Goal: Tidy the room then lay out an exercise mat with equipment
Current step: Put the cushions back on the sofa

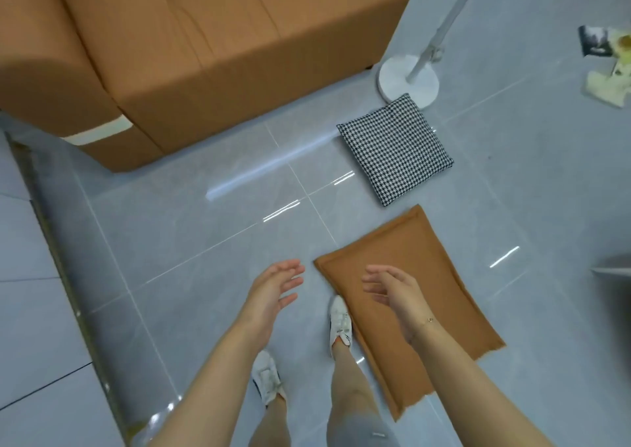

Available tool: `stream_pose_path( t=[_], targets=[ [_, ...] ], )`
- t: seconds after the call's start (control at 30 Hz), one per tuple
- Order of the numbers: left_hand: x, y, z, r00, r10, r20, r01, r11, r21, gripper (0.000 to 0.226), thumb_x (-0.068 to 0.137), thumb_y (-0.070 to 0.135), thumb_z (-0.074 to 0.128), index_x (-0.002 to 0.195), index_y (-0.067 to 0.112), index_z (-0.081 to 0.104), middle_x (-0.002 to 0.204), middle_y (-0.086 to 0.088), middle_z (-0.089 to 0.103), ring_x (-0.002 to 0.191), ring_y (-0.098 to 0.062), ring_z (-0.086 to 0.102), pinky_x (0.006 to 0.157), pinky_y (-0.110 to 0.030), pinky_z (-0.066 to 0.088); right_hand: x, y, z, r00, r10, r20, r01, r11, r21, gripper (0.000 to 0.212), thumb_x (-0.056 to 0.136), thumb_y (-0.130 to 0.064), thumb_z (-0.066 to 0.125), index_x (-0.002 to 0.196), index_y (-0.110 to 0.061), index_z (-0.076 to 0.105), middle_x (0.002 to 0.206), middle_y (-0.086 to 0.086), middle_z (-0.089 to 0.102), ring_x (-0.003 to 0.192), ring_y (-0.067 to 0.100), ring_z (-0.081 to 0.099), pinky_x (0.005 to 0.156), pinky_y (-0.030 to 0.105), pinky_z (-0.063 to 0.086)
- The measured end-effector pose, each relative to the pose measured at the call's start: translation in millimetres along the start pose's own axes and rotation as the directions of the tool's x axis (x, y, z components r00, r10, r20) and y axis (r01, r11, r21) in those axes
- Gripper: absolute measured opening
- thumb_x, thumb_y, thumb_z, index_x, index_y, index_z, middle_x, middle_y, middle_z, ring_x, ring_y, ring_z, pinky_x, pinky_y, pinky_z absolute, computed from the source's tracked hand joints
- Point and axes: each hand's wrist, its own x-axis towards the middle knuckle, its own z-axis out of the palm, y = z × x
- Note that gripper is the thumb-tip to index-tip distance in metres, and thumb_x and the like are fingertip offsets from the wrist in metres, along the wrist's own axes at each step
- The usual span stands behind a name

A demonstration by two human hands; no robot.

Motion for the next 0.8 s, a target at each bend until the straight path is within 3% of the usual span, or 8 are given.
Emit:
stream_pose_path(
  t=[0.23,0.33,0.53,0.67,0.73,0.8],
  targets=[
    [152,-63,66,0.988,-0.132,-0.078,0.141,0.983,0.118,0.012,0.093,0.012,0.054,0.098,0.020,0.061,0.109,-0.002,0.065,0.104,-0.016,0.059,0.091,-0.031,0.045,151,36,-30,0.996,0.085,0.013,-0.085,0.996,-0.031,0.022,0.096,-0.004,0.041,0.102,-0.007,0.062,0.092,0.008,0.065,0.071,0.012,0.060,0.064,0.018,0.046],
    [236,-103,80,0.981,-0.168,-0.096,0.183,0.966,0.184,0.014,0.093,0.012,0.056,0.106,0.016,0.060,0.113,-0.005,0.062,0.105,-0.017,0.057,0.095,-0.033,0.043,228,71,-34,0.994,0.110,0.011,-0.109,0.993,-0.053,0.024,0.096,-0.006,0.043,0.108,-0.005,0.063,0.097,0.009,0.065,0.071,0.011,0.060,0.060,0.015,0.045],
    [388,-199,79,0.983,-0.135,-0.124,0.176,0.883,0.435,0.033,0.088,0.010,0.062,0.121,0.008,0.057,0.117,-0.007,0.058,0.102,-0.014,0.053,0.081,-0.021,0.042,370,163,-24,0.975,0.220,-0.044,-0.221,0.975,-0.026,0.024,0.094,-0.006,0.045,0.110,-0.005,0.063,0.103,0.010,0.063,0.084,0.018,0.058,0.064,0.015,0.045],
    [474,-263,68,0.990,-0.105,-0.091,0.139,0.719,0.681,0.054,0.074,0.013,0.074,0.124,0.007,0.055,0.129,-0.010,0.055,0.118,-0.021,0.054,0.099,-0.028,0.043,439,228,-16,0.951,0.289,-0.107,-0.294,0.956,-0.026,0.015,0.094,-0.014,0.050,0.105,-0.017,0.060,0.106,0.003,0.059,0.097,0.016,0.054,0.090,0.030,0.046],
    [501,-286,61,0.989,-0.127,-0.080,0.139,0.571,0.809,0.067,0.073,0.021,0.078,0.133,0.012,0.048,0.136,-0.009,0.048,0.126,-0.023,0.047,0.105,-0.031,0.039,460,250,-15,0.945,0.298,-0.135,-0.306,0.951,-0.042,0.020,0.092,-0.013,0.051,0.109,-0.017,0.060,0.104,0.001,0.058,0.094,0.015,0.051,0.080,0.026,0.044],
    [521,-305,60,0.980,-0.195,-0.043,0.122,0.413,0.902,0.093,0.066,0.042,0.083,0.143,0.020,0.035,0.142,-0.006,0.037,0.133,-0.023,0.037,0.111,-0.038,0.033,479,269,-17,0.942,0.289,-0.171,-0.301,0.952,-0.051,0.029,0.089,-0.012,0.053,0.117,-0.016,0.060,0.107,0.000,0.058,0.094,0.013,0.051,0.075,0.022,0.042]
  ],
)
